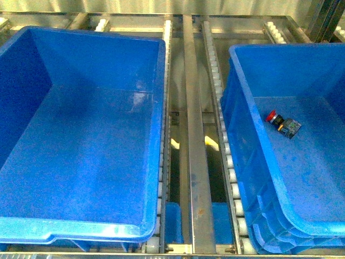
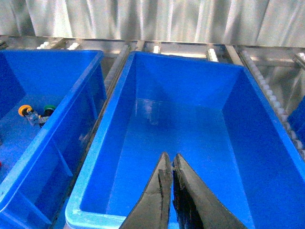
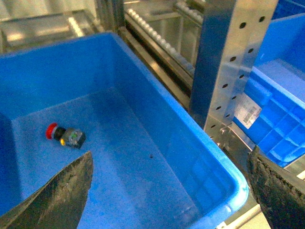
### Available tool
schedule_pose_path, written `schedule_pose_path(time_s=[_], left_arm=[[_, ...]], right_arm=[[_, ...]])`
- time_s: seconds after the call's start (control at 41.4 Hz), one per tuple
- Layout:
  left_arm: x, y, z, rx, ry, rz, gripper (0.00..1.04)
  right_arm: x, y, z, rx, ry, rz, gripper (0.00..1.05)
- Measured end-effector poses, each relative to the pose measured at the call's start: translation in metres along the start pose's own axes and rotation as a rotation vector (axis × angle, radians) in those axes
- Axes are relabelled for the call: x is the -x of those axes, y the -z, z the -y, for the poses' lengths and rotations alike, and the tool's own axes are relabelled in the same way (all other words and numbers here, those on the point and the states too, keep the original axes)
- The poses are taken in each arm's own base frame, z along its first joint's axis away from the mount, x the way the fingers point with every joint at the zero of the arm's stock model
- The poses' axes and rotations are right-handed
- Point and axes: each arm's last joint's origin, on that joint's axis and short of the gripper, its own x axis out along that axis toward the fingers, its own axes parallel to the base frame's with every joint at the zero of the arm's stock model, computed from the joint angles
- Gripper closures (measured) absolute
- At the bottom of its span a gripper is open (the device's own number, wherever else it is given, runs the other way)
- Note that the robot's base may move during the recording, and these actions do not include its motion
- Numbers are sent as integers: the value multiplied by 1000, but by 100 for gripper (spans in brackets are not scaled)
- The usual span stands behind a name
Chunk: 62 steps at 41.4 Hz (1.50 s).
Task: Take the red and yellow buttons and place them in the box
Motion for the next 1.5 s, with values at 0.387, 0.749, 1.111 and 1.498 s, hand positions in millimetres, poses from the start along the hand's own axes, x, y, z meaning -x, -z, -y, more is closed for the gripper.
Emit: schedule_pose_path(time_s=[0.387, 0.749, 1.111, 1.498], left_arm=[[0, 0, 0, 0, 0, 0, 103], [0, 0, 0, 0, 0, 0, 103], [0, 0, 0, 0, 0, 0, 103], [0, 0, 0, 0, 0, 0, 103]], right_arm=[[12, -6, 22, 36, -399, 131, 75], [24, -9, 29, 38, -385, 149, 102], [35, -8, 34, 37, -385, 152, 102], [50, -3, 40, 39, -387, 141, 102]])
